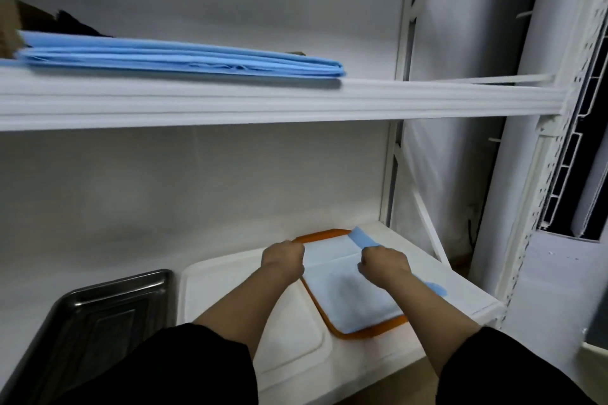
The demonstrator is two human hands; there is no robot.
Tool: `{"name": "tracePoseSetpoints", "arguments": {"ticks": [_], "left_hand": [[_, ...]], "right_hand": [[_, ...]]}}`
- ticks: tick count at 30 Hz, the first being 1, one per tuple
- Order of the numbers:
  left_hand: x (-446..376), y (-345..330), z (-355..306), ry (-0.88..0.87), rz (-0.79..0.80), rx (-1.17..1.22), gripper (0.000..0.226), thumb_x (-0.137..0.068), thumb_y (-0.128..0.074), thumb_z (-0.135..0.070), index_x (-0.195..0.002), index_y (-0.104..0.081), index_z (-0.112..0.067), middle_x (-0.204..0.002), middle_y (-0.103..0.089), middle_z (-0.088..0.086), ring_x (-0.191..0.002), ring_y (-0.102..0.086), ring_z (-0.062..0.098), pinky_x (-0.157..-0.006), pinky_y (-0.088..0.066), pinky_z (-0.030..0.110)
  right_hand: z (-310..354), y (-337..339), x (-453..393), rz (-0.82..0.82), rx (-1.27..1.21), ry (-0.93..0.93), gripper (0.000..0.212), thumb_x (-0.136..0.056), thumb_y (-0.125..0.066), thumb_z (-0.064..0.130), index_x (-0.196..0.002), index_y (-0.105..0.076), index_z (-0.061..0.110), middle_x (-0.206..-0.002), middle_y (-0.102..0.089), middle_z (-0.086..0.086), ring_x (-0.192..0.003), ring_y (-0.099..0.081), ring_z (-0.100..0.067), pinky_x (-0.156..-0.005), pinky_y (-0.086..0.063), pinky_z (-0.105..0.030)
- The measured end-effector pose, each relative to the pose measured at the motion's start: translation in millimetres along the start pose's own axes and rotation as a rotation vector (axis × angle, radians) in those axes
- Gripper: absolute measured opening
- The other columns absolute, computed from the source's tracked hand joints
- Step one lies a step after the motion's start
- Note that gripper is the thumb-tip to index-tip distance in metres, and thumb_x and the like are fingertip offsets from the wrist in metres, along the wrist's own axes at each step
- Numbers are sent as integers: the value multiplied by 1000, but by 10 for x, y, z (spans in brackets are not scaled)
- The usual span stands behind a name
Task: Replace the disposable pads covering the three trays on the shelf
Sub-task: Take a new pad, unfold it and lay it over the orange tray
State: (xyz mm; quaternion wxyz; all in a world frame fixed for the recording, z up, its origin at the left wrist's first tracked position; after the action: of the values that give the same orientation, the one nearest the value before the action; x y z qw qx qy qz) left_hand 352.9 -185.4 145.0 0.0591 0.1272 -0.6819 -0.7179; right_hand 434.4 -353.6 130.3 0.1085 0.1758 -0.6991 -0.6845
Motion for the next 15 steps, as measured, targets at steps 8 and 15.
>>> {"name": "tracePoseSetpoints", "arguments": {"ticks": [8,15], "left_hand": [[537,893,248,-107,-260,-80,17,-92,-44,-7,-107,-52,-8,-107,-65,14,-97,-61,35,-68,-42,33],[1096,1644,220,-329,-523,-392,13,-95,-47,-15,-93,-58,-10,-90,-63,10,-75,-62,30,-55,-32,29]], "right_hand": [[464,867,460,-214,-4,81,15,-93,-39,19,-86,-52,15,-84,-56,-5,-72,-50,-24,-63,-38,-27],[634,1639,927,-496,-28,129,22,-96,-35,25,-81,-47,15,-75,-53,-4,-65,-48,-26,-54,-30,-26]]}}
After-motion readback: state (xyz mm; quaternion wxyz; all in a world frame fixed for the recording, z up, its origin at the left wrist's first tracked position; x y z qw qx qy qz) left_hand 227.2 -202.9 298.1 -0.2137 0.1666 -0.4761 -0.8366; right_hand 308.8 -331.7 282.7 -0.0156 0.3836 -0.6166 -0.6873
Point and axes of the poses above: each hand's wrist, its own x-axis away from the middle knuckle, its own y-axis out of the back of the hand, z = x × y, the point moved 6 cm from there along -x, towards the middle knuckle
